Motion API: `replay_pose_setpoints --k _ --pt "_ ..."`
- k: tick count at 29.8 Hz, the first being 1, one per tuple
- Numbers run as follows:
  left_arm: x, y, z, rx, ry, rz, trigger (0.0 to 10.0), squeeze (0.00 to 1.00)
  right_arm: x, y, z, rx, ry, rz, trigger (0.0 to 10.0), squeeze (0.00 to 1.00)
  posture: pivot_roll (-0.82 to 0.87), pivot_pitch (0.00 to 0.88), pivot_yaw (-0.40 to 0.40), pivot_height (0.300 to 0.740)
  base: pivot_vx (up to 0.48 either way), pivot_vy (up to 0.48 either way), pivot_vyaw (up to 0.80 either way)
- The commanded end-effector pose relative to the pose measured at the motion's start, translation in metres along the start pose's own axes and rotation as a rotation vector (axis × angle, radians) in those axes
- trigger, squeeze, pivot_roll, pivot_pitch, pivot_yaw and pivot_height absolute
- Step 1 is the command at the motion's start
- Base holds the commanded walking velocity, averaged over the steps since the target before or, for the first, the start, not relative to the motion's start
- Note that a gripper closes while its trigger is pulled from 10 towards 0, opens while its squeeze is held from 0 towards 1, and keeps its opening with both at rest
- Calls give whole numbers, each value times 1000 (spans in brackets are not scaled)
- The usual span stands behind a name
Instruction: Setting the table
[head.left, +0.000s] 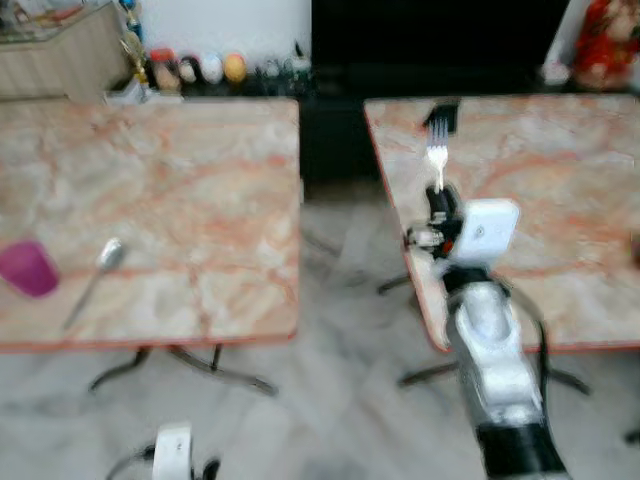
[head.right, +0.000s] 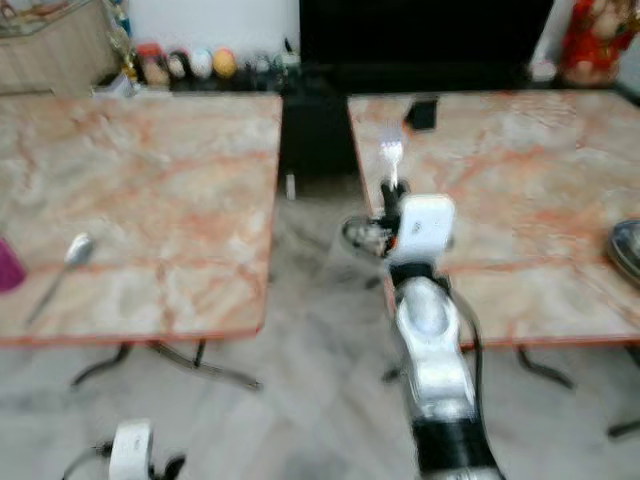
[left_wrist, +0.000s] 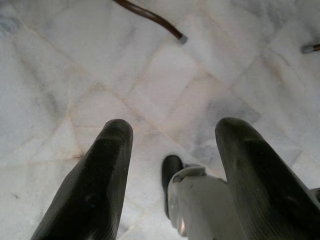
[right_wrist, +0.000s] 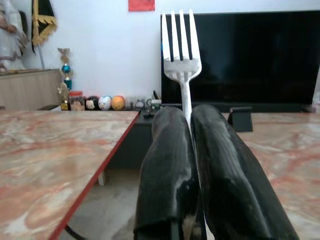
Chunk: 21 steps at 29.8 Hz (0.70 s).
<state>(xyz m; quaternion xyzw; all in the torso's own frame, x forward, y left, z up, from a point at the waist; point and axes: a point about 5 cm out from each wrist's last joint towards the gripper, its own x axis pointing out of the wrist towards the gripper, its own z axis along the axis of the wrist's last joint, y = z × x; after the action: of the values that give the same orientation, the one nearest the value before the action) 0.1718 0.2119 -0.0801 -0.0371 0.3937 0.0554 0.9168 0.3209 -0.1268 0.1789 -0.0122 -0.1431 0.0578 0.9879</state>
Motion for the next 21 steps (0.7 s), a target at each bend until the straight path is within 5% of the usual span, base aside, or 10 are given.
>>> replay_pose_setpoints --k 1,8,21 --pt "0 -1 -1 -9 4 3 10000 0 1 -7 4 -13 -12 -18 10000 0 -95 0 54 740 0 -480 0" --pt "0 -2 -1 -6 8 -2 10000 0 0 -5 6 -42 -30 2 10000 0 -98 0 55 740 0 -480 380" --pt "-1 -1 -4 -3 19 -4 10000 0 1 -9 5 -13 -12 -26 10000 0 -102 0 57 740 0 -480 0"
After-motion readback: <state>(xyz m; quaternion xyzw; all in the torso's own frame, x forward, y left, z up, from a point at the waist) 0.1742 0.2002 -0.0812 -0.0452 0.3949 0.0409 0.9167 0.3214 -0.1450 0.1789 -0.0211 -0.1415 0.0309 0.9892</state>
